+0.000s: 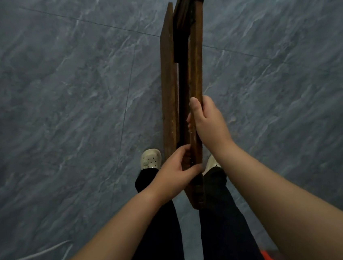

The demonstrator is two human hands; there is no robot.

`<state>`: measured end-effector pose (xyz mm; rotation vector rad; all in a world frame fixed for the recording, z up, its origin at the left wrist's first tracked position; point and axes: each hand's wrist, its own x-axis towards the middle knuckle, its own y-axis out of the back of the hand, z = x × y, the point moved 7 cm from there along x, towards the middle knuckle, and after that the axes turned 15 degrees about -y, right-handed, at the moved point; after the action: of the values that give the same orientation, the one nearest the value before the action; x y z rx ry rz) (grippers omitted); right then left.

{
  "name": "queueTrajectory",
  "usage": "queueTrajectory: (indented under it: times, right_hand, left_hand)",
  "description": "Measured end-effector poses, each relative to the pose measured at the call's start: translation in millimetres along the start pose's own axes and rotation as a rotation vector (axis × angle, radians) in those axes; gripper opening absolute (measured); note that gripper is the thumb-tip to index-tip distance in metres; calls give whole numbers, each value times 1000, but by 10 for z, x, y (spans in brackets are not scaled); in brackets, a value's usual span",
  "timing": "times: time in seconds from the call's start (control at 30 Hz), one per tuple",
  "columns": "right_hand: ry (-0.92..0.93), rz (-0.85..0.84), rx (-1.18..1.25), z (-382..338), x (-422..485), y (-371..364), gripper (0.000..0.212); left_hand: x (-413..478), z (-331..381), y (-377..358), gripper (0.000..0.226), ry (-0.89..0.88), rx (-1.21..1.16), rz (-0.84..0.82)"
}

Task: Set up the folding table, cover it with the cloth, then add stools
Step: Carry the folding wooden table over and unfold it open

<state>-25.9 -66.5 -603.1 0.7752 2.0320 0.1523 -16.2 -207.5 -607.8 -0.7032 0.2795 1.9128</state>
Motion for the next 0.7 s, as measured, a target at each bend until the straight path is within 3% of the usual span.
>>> queueTrajectory:
  times: [0.17, 0.27, 0.33, 0.43, 0.5, 0.6, 0.7]
  right_hand:
    - [34, 189, 99, 54, -43, -156, 42]
    - [63, 231, 76, 35, -36, -196, 42]
    - [75, 246, 65, 30, -32, -211, 49]
    - [87, 248, 90, 40, -33, -219, 51]
    - [95, 252, 107, 48, -33, -206, 44]
    - [98, 247, 136, 54, -43, -182, 33]
    - [96, 233, 159, 60, -39, -183, 30]
  left_hand:
    - [92, -154, 220, 47, 2, -70, -87]
    - [215, -205, 397, 40, -2, 28, -133]
    - [342, -218, 599, 40, -86, 301, -94]
    - [618, -168, 775, 52, -347, 917, -94]
    - [832, -232, 723, 59, -475, 1234, -236]
    - [1091, -454, 639, 63, -531, 1635, -565]
    - [1275, -605, 596, 61, -547, 1880, -797]
